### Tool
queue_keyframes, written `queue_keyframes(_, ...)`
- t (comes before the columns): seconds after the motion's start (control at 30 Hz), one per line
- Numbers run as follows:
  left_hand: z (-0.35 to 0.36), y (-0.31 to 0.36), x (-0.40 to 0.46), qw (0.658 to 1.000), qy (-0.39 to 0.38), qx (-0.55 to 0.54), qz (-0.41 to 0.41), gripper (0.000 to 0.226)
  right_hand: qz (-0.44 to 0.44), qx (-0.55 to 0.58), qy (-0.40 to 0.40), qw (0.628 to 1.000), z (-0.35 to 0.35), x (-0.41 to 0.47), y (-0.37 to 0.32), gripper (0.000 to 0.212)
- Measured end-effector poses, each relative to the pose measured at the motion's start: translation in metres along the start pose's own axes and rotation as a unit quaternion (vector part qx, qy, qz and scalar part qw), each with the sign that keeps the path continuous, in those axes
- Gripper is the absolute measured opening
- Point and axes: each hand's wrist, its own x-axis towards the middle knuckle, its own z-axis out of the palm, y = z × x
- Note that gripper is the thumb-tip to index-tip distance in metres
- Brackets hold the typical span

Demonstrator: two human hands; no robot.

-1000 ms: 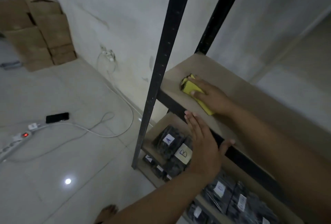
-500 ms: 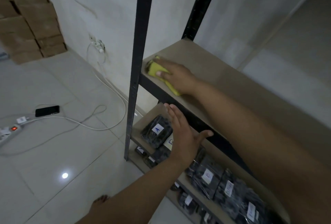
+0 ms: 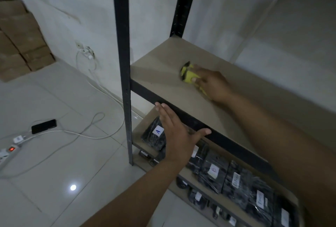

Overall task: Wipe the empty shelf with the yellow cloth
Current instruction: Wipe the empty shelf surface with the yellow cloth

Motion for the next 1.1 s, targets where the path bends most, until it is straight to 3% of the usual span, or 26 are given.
queue_keyframes(0.1,-0.017,-0.007,0.013,0.995,0.03,0.09,0.037,0.141,-0.072,0.042,-0.034,0.996,0.004,-0.047,-0.004,0.046)
queue_keyframes(0.17,-0.029,-0.012,0.022,0.984,0.051,0.156,0.075,0.138,-0.074,0.047,-0.031,0.996,-0.006,-0.072,0.01,0.049)
queue_keyframes(0.3,-0.06,-0.015,0.049,0.953,0.028,0.251,0.165,0.119,0.124,-0.015,0.119,0.985,-0.033,-0.094,0.054,0.042)
queue_keyframes(0.37,-0.076,-0.011,0.065,0.916,-0.012,0.327,0.231,0.105,0.209,-0.043,0.138,0.967,-0.033,-0.098,0.056,0.044)
queue_keyframes(0.5,-0.098,0.007,0.094,0.855,-0.103,0.394,0.322,0.096,0.177,-0.044,0.15,0.972,-0.005,-0.109,0.015,0.045)
queue_keyframes(0.57,-0.102,0.017,0.109,0.854,-0.156,0.369,0.331,0.092,0.144,-0.018,0.145,0.979,0.01,-0.123,-0.01,0.045)
queue_keyframes(0.7,-0.085,0.028,0.16,0.897,-0.234,0.269,0.26,0.061,0.082,0.033,0.111,0.99,0.022,-0.129,-0.041,0.048)
queue_keyframes(0.8,-0.06,0.029,0.197,0.869,-0.258,0.316,0.28,0.046,0.062,0.057,0.097,0.992,0.022,-0.115,-0.043,0.045)
queue_keyframes(0.9,-0.048,0.02,0.214,0.84,-0.254,0.371,0.303,0.046,0.099,0.03,0.13,0.986,0.014,-0.084,-0.026,0.041)
queue_keyframes(1.1,-0.049,0.015,0.216,0.818,-0.263,0.43,0.277,0.052,0.259,-0.026,0.174,0.95,-0.024,-0.051,0.041,0.039)
